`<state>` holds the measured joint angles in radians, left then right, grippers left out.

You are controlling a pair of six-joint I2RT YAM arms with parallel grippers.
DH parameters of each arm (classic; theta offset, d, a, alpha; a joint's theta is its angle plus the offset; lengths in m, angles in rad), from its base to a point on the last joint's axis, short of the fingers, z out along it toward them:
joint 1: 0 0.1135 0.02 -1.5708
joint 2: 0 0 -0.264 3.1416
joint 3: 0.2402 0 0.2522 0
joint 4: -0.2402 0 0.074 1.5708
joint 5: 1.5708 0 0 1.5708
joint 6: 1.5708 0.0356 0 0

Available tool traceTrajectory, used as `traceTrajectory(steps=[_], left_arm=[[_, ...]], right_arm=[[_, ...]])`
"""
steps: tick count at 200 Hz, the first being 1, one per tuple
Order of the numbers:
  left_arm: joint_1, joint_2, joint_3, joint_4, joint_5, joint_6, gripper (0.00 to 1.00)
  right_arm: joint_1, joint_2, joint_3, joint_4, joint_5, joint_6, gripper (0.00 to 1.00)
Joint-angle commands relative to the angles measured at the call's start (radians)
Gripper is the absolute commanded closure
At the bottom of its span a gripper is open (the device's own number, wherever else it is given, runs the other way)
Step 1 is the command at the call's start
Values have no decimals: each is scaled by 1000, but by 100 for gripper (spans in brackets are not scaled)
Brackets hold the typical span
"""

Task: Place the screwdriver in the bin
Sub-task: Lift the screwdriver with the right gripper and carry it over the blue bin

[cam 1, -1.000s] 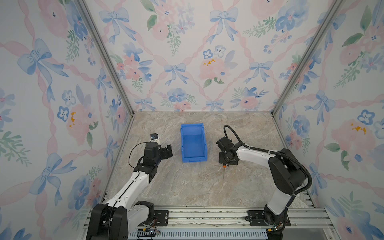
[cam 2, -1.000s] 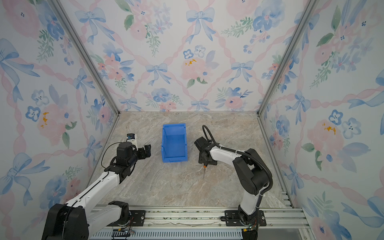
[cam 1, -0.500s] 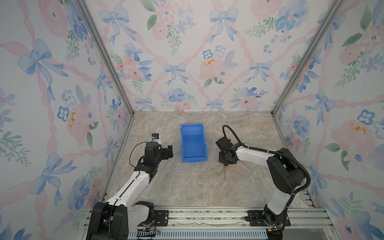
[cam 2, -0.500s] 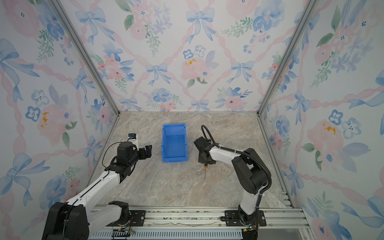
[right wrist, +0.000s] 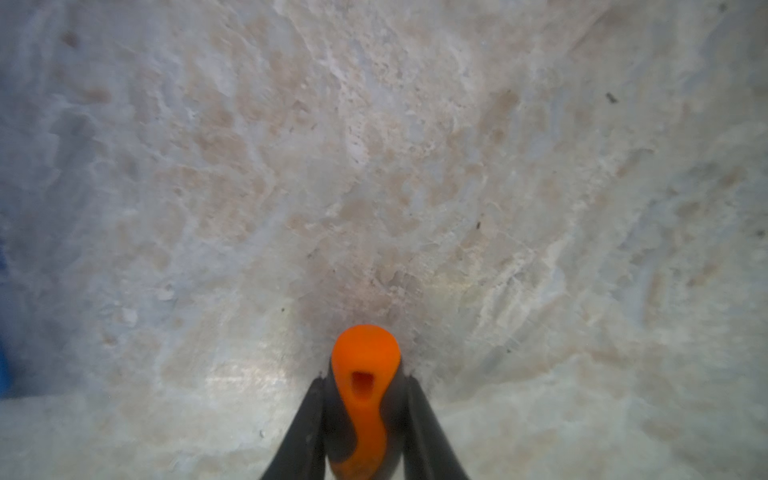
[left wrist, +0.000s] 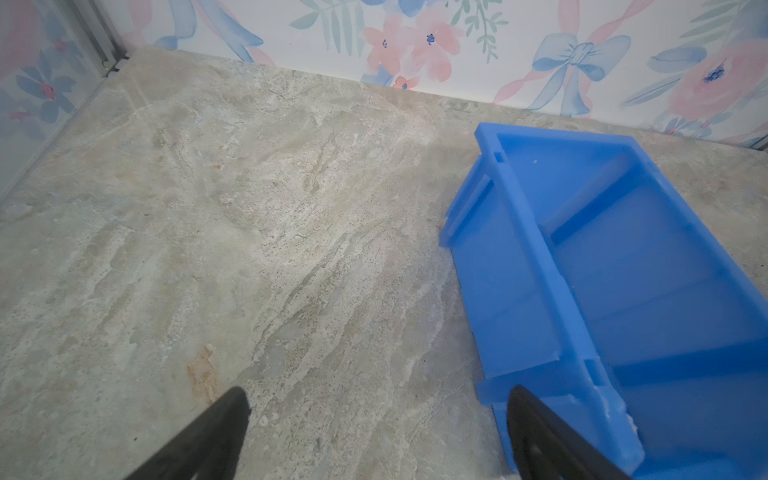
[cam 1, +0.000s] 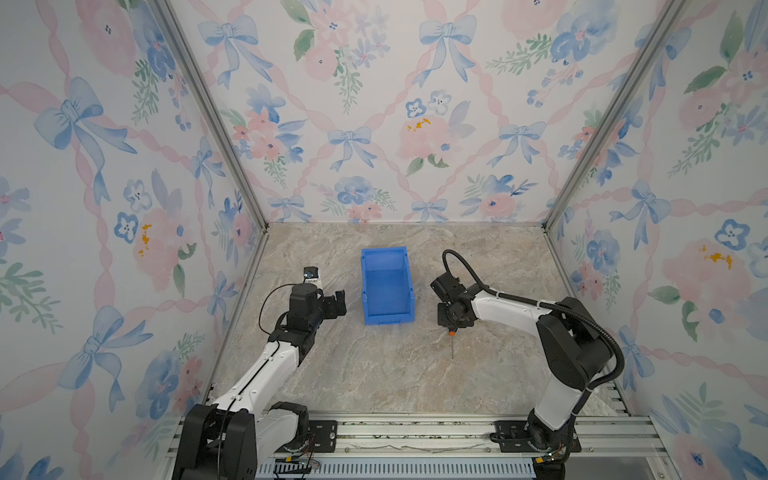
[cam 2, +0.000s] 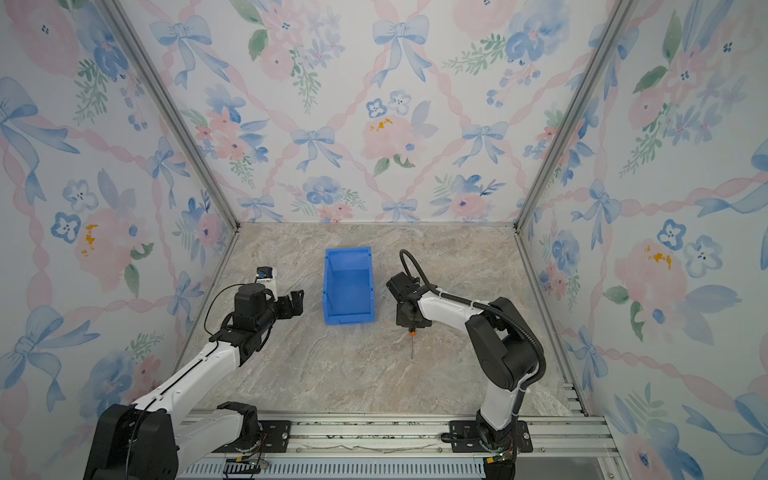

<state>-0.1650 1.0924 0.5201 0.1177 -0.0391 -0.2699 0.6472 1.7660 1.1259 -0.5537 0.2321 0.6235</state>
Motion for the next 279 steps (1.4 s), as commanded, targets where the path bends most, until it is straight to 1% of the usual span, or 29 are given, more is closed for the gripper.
traceTrajectory(steps=[1,30,58,121,142,173,176,183,206,212,214,219,233,279], left_arm=[[-6,8,23,19,17,17,2],[-6,10,26,18,16,18,2],[-5,3,24,15,9,17,3],[-6,-4,22,11,3,18,3],[-8,-4,22,9,4,17,2],[-11,-4,21,9,7,16,3],[-10,-3,21,9,6,16,3],[-12,-4,22,9,4,17,3],[-15,-7,21,7,0,18,3],[-17,-9,22,5,-3,18,3],[-17,-9,21,5,-4,18,2],[-16,-11,20,4,-6,18,2],[-20,-16,20,-1,-9,19,3],[-34,-29,15,-1,-16,22,2]], right_arm=[[22,-85,80,-61,26,-52,100],[20,-106,124,-65,1,-50,100],[26,-106,201,-78,-32,-42,100],[85,-19,446,-85,-63,-25,100],[118,35,543,-79,-66,-15,100],[138,139,652,-78,-78,-5,100],[139,155,665,-76,-82,21,100],[142,176,691,-67,-87,29,100],[158,258,787,-66,-84,8,100],[162,279,811,-73,-80,8,100],[165,292,828,-79,-78,-15,100],[168,312,850,-88,-73,-27,100],[171,368,908,-112,-63,-30,100],[171,471,968,-102,-32,-19,100]])
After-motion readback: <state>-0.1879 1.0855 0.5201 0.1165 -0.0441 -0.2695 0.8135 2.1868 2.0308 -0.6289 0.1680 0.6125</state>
